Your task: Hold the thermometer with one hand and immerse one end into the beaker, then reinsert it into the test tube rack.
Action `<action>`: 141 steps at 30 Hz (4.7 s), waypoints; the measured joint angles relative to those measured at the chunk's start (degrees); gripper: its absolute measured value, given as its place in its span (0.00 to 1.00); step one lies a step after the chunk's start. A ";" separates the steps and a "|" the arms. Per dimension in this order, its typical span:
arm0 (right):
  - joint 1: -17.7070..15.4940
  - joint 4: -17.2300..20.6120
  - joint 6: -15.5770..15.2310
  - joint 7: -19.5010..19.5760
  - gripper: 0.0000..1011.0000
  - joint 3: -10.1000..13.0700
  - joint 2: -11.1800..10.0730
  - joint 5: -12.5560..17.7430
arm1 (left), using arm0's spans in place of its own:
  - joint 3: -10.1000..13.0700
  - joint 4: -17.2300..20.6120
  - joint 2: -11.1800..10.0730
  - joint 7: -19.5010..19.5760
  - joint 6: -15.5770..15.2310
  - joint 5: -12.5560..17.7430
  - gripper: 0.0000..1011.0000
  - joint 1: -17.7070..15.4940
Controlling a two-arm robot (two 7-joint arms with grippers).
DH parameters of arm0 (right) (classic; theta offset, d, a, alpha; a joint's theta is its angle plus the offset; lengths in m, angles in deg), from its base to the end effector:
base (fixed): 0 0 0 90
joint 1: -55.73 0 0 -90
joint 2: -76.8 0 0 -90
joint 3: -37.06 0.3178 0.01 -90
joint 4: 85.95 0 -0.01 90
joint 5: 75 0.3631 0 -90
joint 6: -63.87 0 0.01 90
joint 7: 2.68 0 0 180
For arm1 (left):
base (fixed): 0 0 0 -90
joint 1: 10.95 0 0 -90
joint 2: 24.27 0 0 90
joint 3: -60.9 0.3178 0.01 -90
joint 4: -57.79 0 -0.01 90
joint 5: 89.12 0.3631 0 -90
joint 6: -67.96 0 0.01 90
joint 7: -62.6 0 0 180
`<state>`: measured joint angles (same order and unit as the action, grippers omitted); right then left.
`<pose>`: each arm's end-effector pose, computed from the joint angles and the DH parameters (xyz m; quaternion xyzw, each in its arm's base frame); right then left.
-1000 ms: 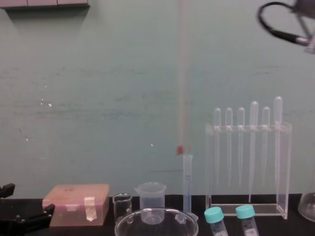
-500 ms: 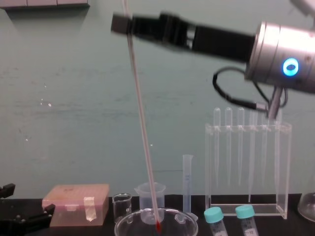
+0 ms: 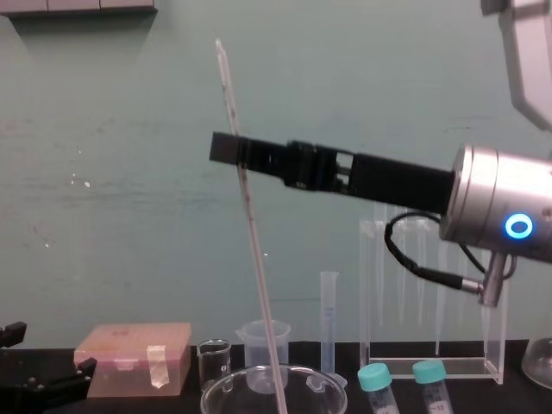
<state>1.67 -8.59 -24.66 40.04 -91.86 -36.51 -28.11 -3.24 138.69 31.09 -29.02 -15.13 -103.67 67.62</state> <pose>0.5091 0.0526 -0.2090 0.0932 -0.0020 -0.1204 0.9883 0.4139 0.0841 -0.3351 0.1414 -0.1324 0.5799 0.7913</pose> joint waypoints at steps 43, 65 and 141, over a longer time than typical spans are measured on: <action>-1.72 -3.34 2.25 -2.36 0.06 1.40 2.26 -2.62 | 0.00 0.00 0.00 0.00 0.00 0.00 1.00 0.00; -1.91 -2.50 1.73 -2.98 0.06 1.01 1.67 -2.25 | 0.00 0.00 0.00 0.00 0.00 0.00 1.00 0.00; -2.85 -0.64 1.48 -2.40 0.06 0.52 0.79 -2.10 | 0.00 0.00 0.00 0.00 0.00 0.00 1.00 0.00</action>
<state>-1.18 -9.23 -23.19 37.65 -91.33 -35.73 -30.21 -3.24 138.69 31.09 -29.02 -15.14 -103.67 67.62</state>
